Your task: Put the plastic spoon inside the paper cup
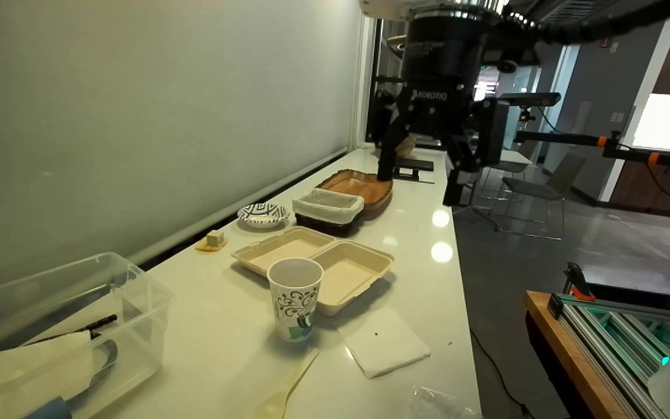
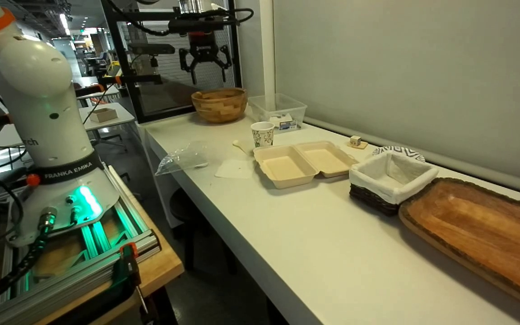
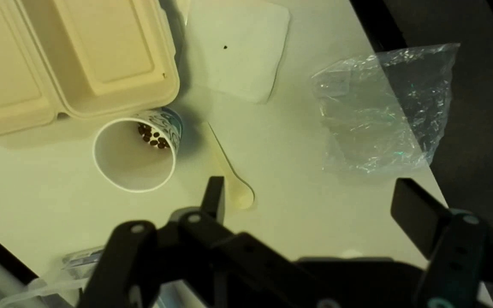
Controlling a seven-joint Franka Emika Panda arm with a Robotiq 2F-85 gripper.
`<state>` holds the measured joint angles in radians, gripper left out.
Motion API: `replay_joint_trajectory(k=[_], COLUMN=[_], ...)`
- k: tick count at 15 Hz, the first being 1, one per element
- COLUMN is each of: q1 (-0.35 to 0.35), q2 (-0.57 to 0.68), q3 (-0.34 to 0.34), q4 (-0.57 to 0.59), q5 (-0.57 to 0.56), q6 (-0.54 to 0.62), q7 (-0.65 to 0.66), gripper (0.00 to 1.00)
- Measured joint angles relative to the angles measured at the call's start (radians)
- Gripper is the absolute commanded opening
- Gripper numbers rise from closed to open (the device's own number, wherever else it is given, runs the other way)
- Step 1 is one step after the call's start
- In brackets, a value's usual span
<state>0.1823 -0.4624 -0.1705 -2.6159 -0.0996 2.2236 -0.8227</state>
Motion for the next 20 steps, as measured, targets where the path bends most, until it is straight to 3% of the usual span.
replay_joint_trajectory(k=[3,12,15,20], q1=[0.0,-0.008,-0.005,-0.011], q2=[0.065,0.101,0.175,0.336], q3=[0.029,0.039,0.039,0.065], q4=[-0.025,-0.024,-0.02,0.004], q5=[-0.022,-0.012,0.025,0.041], q6=[0.106,0.11,0.126,0.25], q7=[-0.055,-0.107,-0.212,-0.367], gripper=[1.0,1.0,1.0,1.0])
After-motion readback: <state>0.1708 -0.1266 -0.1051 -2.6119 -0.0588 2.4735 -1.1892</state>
